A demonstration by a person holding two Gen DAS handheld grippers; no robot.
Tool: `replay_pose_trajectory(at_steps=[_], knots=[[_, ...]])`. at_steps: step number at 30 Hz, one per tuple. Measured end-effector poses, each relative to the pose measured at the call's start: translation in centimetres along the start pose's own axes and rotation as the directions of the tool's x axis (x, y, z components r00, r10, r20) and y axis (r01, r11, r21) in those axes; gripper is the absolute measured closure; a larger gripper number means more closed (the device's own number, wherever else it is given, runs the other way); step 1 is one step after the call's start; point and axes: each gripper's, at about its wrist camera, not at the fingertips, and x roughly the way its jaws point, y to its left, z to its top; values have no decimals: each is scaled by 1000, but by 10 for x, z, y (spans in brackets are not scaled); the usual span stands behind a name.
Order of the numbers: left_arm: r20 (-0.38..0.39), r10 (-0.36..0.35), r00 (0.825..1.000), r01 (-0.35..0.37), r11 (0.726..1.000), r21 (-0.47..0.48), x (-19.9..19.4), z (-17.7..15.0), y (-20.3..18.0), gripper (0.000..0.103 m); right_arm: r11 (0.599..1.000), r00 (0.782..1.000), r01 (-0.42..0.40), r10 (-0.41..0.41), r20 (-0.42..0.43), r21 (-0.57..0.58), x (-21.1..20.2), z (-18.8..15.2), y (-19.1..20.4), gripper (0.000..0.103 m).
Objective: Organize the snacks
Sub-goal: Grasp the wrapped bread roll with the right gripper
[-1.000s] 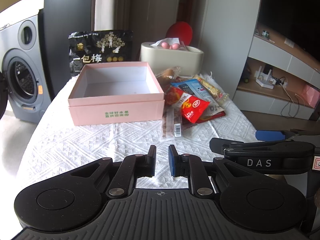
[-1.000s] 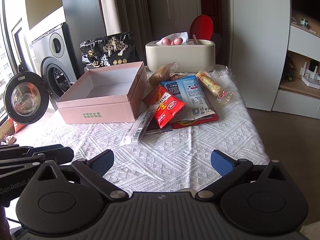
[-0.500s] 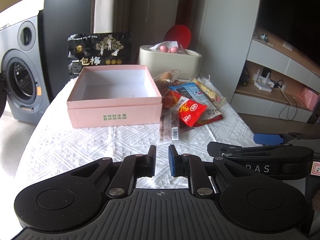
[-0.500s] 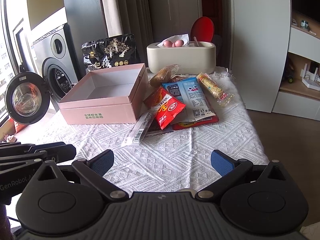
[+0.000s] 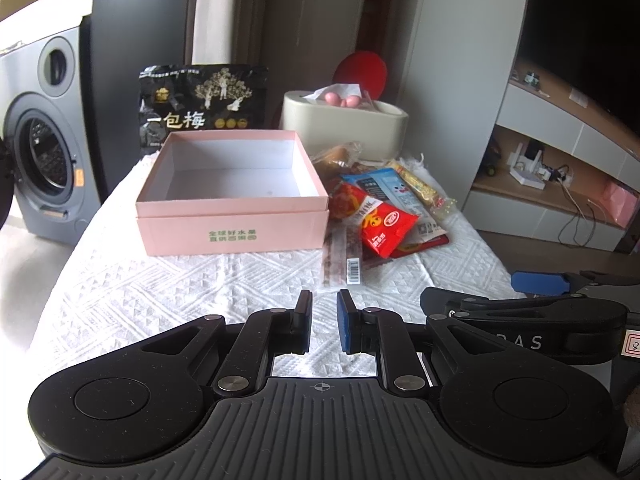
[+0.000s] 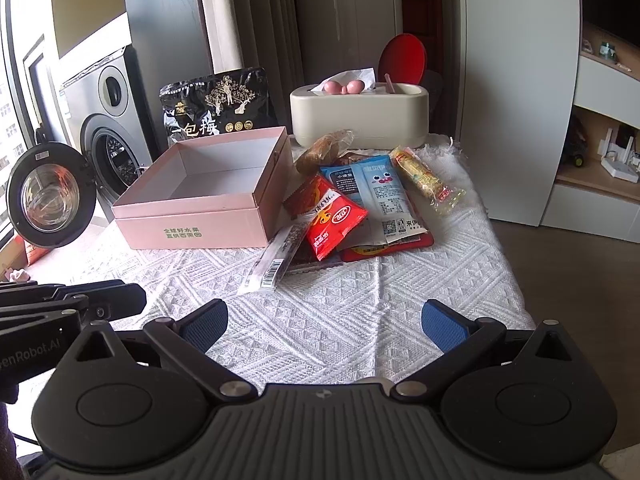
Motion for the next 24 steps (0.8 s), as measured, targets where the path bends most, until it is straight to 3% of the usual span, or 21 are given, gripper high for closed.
replay_pose_trajectory(at_steps=[8, 12, 15, 17, 19, 20, 21, 24], knots=[[-26, 2, 1000, -4, 998, -67, 14, 2, 18, 86, 1000, 999, -17, 17, 31, -5, 9, 0, -3, 0], [-19, -65, 998, 63, 991, -122, 35, 5, 41, 85, 997, 998, -7, 12, 66, -74, 28, 0, -4, 0], [0, -147, 989, 146, 981, -128, 53, 8, 52, 85, 993, 998, 0, 8, 67, -117, 49, 8, -7, 0], [-18, -158, 987, 155, 982, -111, 66, 11, 51, 85, 994, 995, 9, 1, 96, -105, 61, 24, -14, 0], [-64, -117, 991, 111, 990, -89, 80, 16, 45, 85, 995, 995, -13, 24, 100, -102, 76, 43, -24, 5], [-78, -125, 989, 119, 990, -80, 88, 18, 44, 85, 993, 995, -40, 49, 85, -110, 85, 51, -27, 17], [-82, -164, 983, 158, 985, -72, 94, 19, 45, 85, 991, 995, -69, 77, 67, -115, 93, 58, -28, 27], [-99, -256, 961, 249, 965, -86, 113, 26, 52, 85, 985, 993, -109, 112, 19, -131, 117, 72, -28, 43]])
